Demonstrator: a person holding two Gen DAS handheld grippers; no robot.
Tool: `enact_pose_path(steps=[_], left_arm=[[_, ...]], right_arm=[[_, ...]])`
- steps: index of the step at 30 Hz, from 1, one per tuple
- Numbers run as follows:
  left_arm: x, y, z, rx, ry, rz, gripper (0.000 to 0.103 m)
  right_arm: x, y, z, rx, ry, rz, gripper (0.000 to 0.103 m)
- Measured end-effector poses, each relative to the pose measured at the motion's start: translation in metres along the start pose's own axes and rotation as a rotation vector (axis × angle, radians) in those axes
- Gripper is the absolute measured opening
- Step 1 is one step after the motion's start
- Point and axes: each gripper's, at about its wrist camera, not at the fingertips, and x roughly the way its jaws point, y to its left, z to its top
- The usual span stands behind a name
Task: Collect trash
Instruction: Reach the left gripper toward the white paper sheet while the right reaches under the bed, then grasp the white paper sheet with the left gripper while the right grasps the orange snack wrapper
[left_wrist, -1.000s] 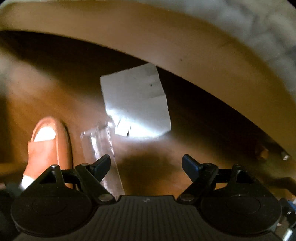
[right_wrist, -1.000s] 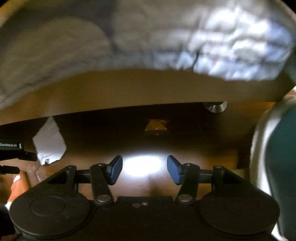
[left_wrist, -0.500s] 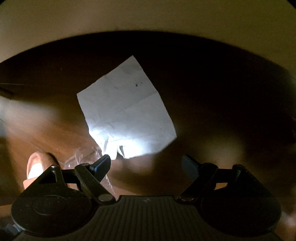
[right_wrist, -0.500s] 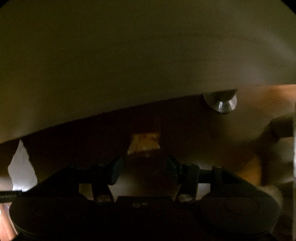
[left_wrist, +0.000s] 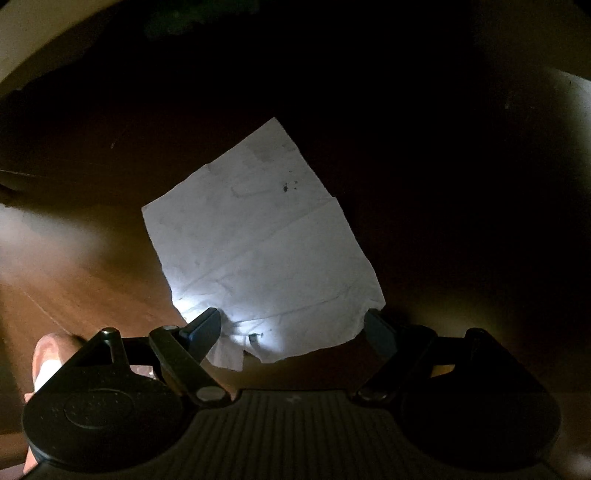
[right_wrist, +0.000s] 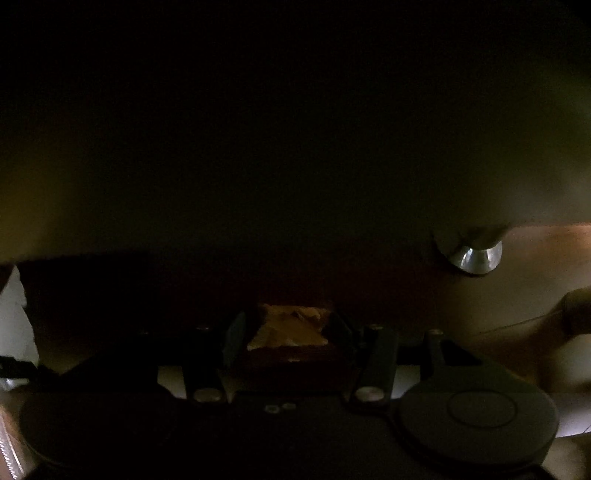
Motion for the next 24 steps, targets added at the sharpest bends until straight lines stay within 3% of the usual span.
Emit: enact_pose_path(steps=[4,8,15,19,24], left_arm=[[0.002,0.003,-0.003,-0.013,0.008,-0.011,0.084],[0.000,0.011,-0.019,-0.041,0.048,0.033,0.082],[0.001,0.032,-0.019,-0.267,0.079,0.050,0.081],[0.010,0.055,-0.018,-0.480,0.111,0.011,0.083],[0.012,0.054,-0.011,-0.506,0.093,-0.040,0.079]], right_arm=[[0.004,-0.004,-0.002,-0.003,0.013,0.000,0.050],[0.006,-0.005,-0.002,-0.007,0.001,-0.001,0.050],[0.014,-0.012,-0.004,0.048,-0.003,-0.001,0.050],[0.013,-0.015,-0.003,0.053,-0.017,-0.009,0.051],[0.016,-0.006,-0.006,0.060,-0.015,-0.026,0.047]])
